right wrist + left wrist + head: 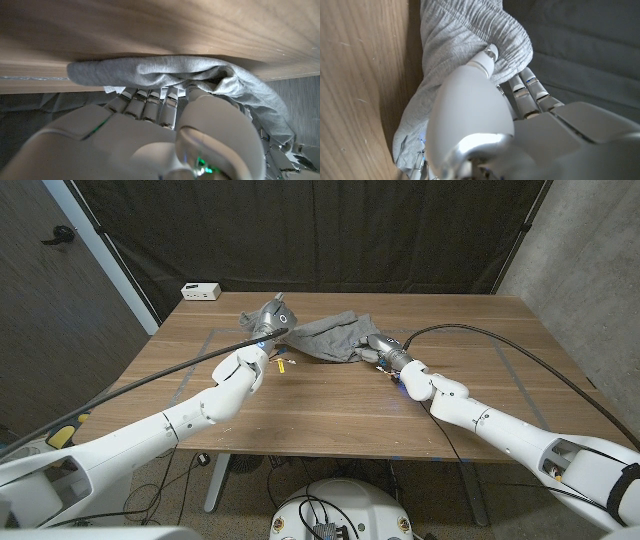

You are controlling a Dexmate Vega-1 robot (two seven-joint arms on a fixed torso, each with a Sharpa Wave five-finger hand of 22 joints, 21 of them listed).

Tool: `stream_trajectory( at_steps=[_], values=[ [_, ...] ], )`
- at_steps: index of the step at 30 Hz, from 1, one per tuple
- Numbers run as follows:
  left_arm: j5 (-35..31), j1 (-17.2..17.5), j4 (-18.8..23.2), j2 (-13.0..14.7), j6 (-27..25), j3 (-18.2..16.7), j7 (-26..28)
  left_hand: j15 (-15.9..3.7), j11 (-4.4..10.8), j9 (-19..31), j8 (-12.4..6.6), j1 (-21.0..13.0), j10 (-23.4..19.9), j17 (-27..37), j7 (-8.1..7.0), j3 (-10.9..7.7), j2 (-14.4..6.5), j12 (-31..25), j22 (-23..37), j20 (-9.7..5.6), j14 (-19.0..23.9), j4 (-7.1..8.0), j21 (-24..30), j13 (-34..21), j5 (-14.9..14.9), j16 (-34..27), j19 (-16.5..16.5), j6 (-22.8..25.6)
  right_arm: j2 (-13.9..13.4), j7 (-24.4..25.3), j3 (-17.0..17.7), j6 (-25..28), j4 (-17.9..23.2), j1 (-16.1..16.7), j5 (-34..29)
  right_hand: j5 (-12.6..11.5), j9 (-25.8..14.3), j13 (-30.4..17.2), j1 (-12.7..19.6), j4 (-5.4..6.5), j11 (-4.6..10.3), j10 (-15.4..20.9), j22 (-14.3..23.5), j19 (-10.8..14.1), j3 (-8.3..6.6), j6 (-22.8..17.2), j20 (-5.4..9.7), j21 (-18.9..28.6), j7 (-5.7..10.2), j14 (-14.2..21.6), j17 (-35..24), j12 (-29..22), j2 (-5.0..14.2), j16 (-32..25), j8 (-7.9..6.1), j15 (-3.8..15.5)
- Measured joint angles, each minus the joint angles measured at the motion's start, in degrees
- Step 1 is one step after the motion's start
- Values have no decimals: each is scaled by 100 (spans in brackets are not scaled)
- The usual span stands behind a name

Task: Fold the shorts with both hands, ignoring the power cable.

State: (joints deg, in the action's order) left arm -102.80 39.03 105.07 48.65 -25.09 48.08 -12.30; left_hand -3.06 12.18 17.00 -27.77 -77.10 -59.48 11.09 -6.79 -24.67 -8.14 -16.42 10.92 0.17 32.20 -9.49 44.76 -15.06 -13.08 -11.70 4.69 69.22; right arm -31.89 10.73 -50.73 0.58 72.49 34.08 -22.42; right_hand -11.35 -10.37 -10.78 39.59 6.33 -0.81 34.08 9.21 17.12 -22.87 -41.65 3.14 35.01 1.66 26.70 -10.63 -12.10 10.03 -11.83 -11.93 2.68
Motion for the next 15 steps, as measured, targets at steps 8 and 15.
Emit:
stream_trajectory(
  at_steps=[8, 15],
  values=[
    [-538, -149, 10, 111, 526, -63, 145, 0, 0, -39, -21, -16, 0, 26, -29, 35, -16, 27, 1, -30, 0, -12, 0, 14, 45, -44, 30, 29, 23, 5, -35, -67, -75, -39, -32, 0, 3, 1, 0, 5, 0, 0, 2, 0, -40, 1, 0, -28, 0, -22, 2, 35, 0, 9, 29, -21],
    [-906, -354, -48, 226, 913, -75, 536, 0, 0, -54, -22, -38, 1, 25, -84, 47, -38, 39, 1, -78, 0, 1, 45, 17, 89, -44, 16, 23, 40, 6, -66, -109, -127, -74, -67, 0, 13, -1, -40, -18, 0, -1, 3, -1, -64, 1, -1, -42, 0, -23, 5, 44, -5, 10, 29, -21]
  ],
)
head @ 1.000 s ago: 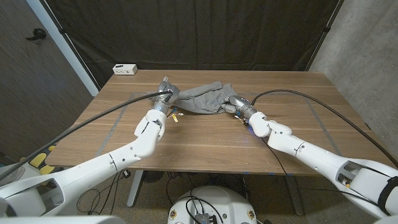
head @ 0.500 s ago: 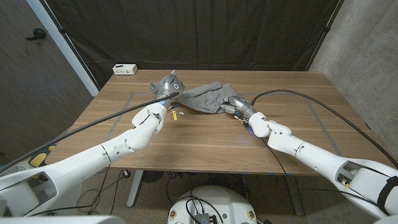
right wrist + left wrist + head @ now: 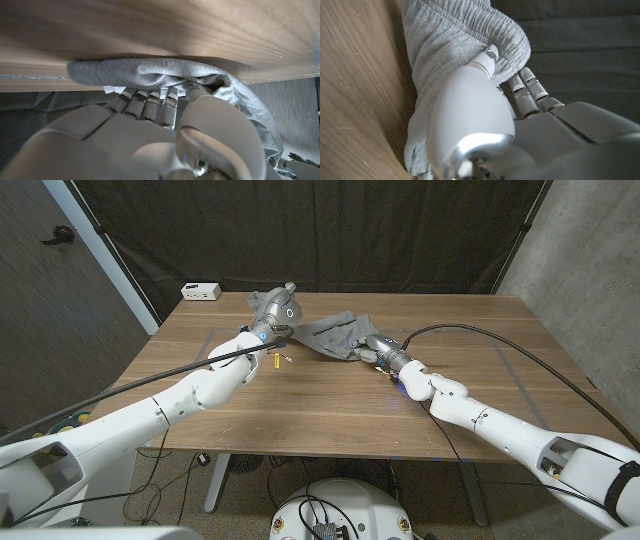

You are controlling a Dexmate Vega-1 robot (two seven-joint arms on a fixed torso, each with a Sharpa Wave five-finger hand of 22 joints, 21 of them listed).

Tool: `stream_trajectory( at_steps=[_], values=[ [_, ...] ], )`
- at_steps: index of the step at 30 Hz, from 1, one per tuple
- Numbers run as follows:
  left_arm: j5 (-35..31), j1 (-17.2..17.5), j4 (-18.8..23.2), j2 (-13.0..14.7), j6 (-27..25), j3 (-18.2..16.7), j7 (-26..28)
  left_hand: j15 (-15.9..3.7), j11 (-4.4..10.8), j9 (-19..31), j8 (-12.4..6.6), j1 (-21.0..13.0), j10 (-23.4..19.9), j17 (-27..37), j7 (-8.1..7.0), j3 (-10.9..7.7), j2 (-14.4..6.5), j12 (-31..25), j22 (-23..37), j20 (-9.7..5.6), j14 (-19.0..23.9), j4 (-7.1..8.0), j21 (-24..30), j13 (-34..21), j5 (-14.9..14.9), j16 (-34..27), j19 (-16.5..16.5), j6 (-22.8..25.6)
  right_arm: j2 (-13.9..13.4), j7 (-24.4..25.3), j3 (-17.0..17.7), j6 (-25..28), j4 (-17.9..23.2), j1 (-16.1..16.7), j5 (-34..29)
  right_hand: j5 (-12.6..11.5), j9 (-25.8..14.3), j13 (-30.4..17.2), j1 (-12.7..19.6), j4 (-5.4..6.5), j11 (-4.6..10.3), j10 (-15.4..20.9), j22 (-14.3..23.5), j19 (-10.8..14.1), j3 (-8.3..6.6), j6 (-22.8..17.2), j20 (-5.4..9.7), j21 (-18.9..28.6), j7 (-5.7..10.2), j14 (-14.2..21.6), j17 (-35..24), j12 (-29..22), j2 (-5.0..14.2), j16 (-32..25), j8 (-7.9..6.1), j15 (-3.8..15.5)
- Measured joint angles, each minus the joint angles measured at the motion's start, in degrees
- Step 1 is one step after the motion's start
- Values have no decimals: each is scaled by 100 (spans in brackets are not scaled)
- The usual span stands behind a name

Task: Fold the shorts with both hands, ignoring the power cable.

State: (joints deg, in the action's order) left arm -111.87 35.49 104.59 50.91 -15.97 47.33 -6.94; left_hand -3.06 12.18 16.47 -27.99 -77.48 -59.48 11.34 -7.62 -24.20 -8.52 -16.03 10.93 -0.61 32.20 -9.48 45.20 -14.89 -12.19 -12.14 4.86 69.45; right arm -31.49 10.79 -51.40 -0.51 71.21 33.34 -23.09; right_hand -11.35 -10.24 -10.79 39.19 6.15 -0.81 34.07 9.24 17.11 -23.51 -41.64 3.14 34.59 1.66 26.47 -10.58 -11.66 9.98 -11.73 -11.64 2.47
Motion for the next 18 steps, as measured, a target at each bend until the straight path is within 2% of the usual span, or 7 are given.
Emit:
stream_trajectory(
  at_steps=[18],
  values=[
    [-568, -690, -101, 122, 880, 185, 524, -1, 0, -62, -21, -60, 0, 28, -38, 65, 14, 78, 1, -24, 62, 17, 43, 10, 76, 0, 25, -23, 72, 21, -71, -250, -296, -107, -33, 0, -4, -2, -28, -24, 12, -13, 2, -12, -71, 2, -10, -77, 1, -21, 8, 23, -17, 40, 38, 22]
  ],
)
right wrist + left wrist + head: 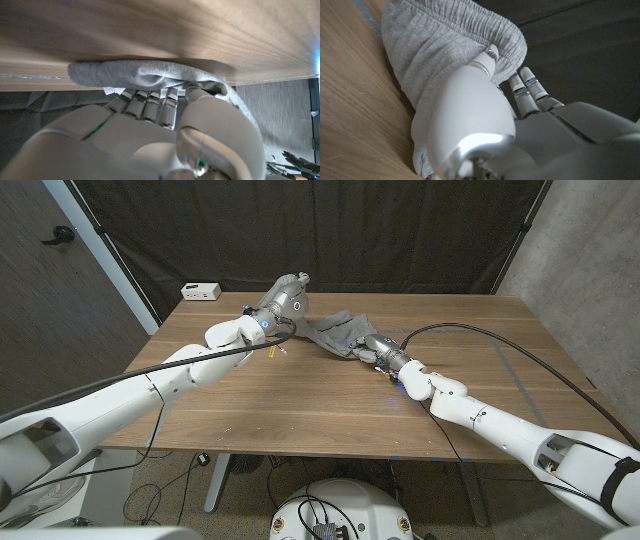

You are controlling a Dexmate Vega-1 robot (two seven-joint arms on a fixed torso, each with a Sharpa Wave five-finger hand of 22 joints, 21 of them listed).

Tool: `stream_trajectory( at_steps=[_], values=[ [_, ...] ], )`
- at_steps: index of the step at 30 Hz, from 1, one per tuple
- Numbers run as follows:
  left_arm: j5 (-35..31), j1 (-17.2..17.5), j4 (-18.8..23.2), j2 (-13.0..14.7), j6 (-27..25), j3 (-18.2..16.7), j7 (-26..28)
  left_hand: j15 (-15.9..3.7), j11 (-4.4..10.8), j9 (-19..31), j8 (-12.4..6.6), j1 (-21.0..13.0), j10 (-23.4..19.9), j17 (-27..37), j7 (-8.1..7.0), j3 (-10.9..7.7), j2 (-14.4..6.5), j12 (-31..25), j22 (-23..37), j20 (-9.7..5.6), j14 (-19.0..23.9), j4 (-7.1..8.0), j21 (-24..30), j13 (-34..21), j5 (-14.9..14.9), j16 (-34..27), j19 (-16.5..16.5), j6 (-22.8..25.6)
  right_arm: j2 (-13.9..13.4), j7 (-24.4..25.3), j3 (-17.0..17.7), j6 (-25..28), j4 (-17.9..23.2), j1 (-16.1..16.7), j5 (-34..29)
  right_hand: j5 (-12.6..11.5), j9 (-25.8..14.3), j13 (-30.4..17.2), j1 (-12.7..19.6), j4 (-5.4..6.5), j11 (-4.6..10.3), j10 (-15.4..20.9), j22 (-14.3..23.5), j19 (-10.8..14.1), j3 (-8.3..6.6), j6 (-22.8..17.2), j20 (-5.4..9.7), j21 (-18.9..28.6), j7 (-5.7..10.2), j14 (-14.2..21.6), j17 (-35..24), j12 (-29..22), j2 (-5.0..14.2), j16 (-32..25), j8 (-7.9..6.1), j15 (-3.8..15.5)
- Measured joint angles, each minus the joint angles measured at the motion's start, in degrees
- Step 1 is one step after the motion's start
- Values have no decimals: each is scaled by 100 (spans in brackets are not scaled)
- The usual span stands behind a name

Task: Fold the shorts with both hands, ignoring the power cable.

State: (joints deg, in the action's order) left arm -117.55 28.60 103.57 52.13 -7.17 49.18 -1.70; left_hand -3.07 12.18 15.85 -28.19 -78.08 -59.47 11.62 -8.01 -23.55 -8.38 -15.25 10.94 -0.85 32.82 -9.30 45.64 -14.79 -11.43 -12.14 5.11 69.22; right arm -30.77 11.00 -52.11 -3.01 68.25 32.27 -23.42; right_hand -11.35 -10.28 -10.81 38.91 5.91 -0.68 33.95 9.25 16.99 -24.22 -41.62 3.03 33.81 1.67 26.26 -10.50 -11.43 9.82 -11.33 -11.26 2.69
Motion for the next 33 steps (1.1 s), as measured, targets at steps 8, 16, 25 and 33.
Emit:
stream_trajectory(
  at_steps=[8, 16, 25, 33],
  values=[
    [-202, -415, -97, -106, 395, 214, 85, 0, 0, -18, 0, -2, 0, 0, -10, 45, -2, 0, 0, 0, 0, 0, 0, 0, 21, 0, 0, -11, 39, 49, -31, -183, -183, -58, 0, 0, -20, 2, 0, -46, 9, -10, 3, -2, -46, 10, 0, -22, 10, -19, 0, 1, 0, 4, 5, 19],
    [-353, -843, -295, -297, 684, 501, 127, 0, 23, -43, -21, -30, 24, -1, -30, 46, -30, 21, 1, 0, -1, 0, 0, 0, 23, 0, 0, -31, 48, 101, -53, -337, -313, -89, -3, 0, -26, 5, 0, -53, 17, -18, 3, -9, -76, 11, -6, -87, 10, -30, 0, 30, 0, 26, 27, 30],
    [-455, -1342, -629, -634, 886, 917, 243, -21, 21, -66, -20, -53, 22, -1, -18, 90, -53, 43, 1, 1, 42, 3, 0, 0, 22, 0, 0, -43, 31, 150, -53, -480, -394, -88, 5, 0, -26, 4, 0, -73, 16, -17, 1, 2, -115, 22, 6, -156, 21, -50, 9, 59, 0, 44, 49, 50],
    [-469, -1718, -952, -940, 948, 1278, 365, -21, 21, -96, -42, -59, 22, -2, -18, 90, -60, 64, 1, 1, 41, 3, 35, -27, 22, 0, 0, -43, -11, 164, -52, -555, -412, -70, 4, 0, -23, 4, 1, -97, 16, -18, 1, 2, -138, 31, 7, -165, 29, -48, 17, 43, 0, 61, 64, 48]
  ],
)
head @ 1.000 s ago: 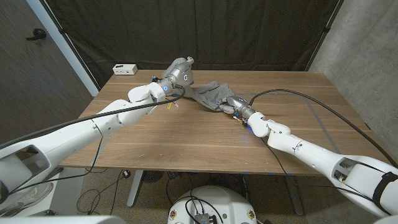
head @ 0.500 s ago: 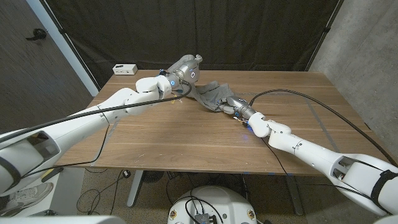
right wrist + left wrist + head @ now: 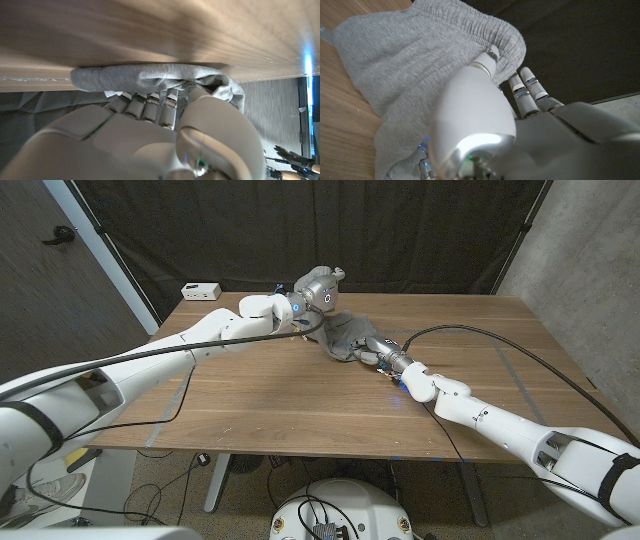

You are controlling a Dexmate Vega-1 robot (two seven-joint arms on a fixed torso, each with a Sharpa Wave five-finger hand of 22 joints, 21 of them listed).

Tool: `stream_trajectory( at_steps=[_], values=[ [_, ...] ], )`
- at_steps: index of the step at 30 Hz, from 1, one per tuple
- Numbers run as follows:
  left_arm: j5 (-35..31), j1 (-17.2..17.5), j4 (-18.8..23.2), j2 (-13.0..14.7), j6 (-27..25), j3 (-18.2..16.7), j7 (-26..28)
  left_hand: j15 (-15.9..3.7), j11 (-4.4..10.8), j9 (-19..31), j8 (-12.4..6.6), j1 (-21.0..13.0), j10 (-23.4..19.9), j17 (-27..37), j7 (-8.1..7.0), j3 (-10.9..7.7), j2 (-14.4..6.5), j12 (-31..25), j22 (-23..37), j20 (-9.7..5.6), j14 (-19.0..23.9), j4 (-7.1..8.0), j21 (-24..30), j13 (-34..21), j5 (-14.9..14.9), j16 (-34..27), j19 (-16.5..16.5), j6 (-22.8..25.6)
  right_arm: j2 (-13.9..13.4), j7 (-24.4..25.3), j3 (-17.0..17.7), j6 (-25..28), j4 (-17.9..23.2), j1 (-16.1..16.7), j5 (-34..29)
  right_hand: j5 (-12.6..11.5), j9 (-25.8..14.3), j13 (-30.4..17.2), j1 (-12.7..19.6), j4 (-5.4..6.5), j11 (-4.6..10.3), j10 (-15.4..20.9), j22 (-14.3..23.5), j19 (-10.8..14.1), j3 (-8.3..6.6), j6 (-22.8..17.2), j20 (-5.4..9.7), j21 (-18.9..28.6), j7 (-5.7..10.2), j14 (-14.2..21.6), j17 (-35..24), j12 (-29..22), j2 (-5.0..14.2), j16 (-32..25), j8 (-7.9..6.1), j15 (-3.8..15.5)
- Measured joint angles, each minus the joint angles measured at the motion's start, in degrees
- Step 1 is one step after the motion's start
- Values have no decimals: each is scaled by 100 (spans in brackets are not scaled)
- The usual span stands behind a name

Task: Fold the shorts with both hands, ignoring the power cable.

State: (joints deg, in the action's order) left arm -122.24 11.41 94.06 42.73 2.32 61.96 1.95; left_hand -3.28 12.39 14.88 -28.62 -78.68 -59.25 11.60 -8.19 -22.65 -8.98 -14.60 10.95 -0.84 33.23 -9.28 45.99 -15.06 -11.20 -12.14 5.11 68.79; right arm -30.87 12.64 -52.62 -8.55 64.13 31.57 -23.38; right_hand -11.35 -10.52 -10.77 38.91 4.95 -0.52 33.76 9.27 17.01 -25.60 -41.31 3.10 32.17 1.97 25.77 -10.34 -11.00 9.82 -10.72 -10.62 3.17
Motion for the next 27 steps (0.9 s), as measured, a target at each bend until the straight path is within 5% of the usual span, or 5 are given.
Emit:
stream_trajectory(
  at_steps=[27],
  values=[
    [358, -885, -1123, -909, -173, 1185, 431, 21, 0, -53, -65, -68, 0, -1, -31, 47, -7, 21, -29, -30, 61, 2, 43, -27, -26, 0, 31, -30, 33, 15, -31, -279, -263, -86, -47, 0, -7, -6, -31, -63, 2, -44, -3, -3, -63, 30, -1, -53, 31, -64, 5, 12, -31, -13, -20, -60]
  ],
)
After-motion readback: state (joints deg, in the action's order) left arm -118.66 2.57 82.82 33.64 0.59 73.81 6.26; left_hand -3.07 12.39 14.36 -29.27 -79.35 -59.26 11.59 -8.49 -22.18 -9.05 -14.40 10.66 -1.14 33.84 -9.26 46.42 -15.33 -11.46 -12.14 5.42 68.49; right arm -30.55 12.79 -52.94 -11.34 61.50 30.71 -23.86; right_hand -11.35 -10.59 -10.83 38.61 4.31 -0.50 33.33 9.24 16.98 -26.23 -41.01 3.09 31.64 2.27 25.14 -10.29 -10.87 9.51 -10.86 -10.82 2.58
